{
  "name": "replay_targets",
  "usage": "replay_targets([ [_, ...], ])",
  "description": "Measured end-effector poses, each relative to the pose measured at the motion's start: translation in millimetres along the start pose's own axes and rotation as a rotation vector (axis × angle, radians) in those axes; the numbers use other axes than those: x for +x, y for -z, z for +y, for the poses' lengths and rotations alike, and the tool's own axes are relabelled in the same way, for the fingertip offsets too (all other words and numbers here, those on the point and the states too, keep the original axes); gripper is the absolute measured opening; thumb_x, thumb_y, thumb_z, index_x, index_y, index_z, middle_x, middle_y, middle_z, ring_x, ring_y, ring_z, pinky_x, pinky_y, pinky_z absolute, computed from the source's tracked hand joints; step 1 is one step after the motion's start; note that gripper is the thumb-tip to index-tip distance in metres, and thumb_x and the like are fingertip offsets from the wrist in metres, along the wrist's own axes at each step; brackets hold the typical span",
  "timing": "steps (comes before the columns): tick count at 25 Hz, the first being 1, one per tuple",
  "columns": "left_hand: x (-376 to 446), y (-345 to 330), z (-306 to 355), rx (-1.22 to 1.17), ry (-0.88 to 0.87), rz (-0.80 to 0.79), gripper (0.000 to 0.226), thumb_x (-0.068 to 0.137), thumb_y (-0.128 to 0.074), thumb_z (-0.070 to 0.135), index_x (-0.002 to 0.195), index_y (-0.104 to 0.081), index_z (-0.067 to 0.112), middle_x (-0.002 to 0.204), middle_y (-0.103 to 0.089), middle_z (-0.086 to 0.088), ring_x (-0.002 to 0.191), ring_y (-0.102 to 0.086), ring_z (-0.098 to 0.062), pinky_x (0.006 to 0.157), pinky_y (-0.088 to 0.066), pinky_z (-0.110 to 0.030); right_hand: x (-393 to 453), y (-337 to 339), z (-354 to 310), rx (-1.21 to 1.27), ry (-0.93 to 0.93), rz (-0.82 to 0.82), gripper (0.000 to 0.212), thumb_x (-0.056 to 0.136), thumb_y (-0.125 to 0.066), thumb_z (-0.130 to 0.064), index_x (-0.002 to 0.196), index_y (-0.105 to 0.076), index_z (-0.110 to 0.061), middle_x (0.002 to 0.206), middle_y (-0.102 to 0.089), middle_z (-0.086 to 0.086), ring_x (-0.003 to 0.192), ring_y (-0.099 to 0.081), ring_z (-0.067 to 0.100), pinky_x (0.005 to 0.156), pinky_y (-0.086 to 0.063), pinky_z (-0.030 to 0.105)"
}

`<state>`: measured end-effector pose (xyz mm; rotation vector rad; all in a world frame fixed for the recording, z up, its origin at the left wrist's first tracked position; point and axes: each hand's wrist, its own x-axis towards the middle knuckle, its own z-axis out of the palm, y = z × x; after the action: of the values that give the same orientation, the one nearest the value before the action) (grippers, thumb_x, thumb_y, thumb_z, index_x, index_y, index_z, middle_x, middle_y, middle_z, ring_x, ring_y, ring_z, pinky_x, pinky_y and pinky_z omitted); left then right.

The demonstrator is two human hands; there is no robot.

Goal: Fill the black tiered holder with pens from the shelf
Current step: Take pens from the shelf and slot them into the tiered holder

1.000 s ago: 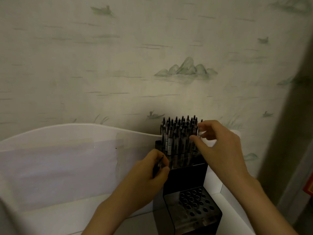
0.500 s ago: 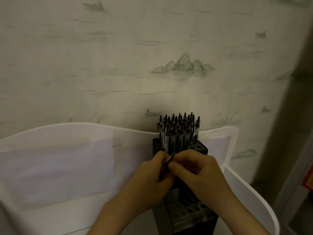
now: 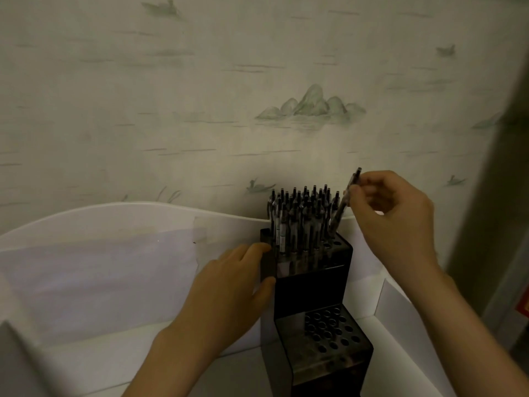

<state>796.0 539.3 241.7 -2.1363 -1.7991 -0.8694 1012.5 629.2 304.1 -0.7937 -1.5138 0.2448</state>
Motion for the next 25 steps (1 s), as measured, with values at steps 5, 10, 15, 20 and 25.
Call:
replay_targets([
  [5, -1, 2, -1, 0.000, 0.021, 0.011, 0.052, 0.093, -0.045, 0.050, 0.142, -0.030, 0.038, 0.140, -0.044, 0.017, 0.123, -0.046, -0.007, 0.093, -0.042, -0.023, 1, -11, 17, -0.073, -0.023, -0.035, 0.005, 0.087, -0.067, -0.018, 0.092, -0.069, -0.019, 0.075, -0.069, -0.011, 0.069, -0.066, 0.005, 0.065, -0.052, 0.012],
  [10, -2, 3, -1, 0.000, 0.034, 0.021, 0.053, 0.093, -0.044, 0.051, 0.142, -0.029, 0.039, 0.140, -0.044, 0.018, 0.123, -0.046, -0.007, 0.094, -0.044, -0.025, -4, -16, 30, -0.151, -0.094, -0.131, 0.002, 0.088, -0.068, -0.020, 0.090, -0.068, -0.021, 0.071, -0.068, -0.011, 0.069, -0.064, -0.001, 0.060, -0.045, 0.004],
  [15, -1, 0, 2, -0.039, 0.035, 0.025, 0.053, 0.093, -0.045, 0.050, 0.142, -0.027, 0.039, 0.139, -0.043, 0.018, 0.123, -0.045, -0.006, 0.094, -0.043, -0.023, 3, -13, 31, -0.226, -0.145, -0.232, 0.001, 0.086, -0.070, -0.023, 0.086, -0.071, -0.023, 0.069, -0.069, -0.013, 0.062, -0.064, -0.002, 0.058, -0.046, 0.004],
  [20, 0, -3, 7, -0.042, 0.040, 0.030, 0.052, 0.093, -0.046, 0.050, 0.141, -0.029, 0.039, 0.137, -0.045, 0.019, 0.122, -0.045, -0.005, 0.091, -0.039, -0.020, 2, -11, 31, -0.258, -0.155, -0.305, 0.009, 0.087, -0.071, -0.022, 0.094, -0.075, -0.018, 0.073, -0.070, -0.012, 0.067, -0.066, -0.001, 0.063, -0.049, 0.010],
  [25, -4, -4, 10, -0.066, 0.065, 0.026, 0.052, 0.093, -0.046, 0.049, 0.141, -0.030, 0.038, 0.135, -0.046, 0.017, 0.121, -0.044, -0.004, 0.094, -0.041, -0.022, -13, -4, 23, -0.269, -0.070, -0.240, 0.030, 0.086, -0.072, -0.026, 0.115, -0.068, -0.018, 0.088, -0.071, -0.005, 0.075, -0.066, 0.005, 0.073, -0.056, 0.023],
])
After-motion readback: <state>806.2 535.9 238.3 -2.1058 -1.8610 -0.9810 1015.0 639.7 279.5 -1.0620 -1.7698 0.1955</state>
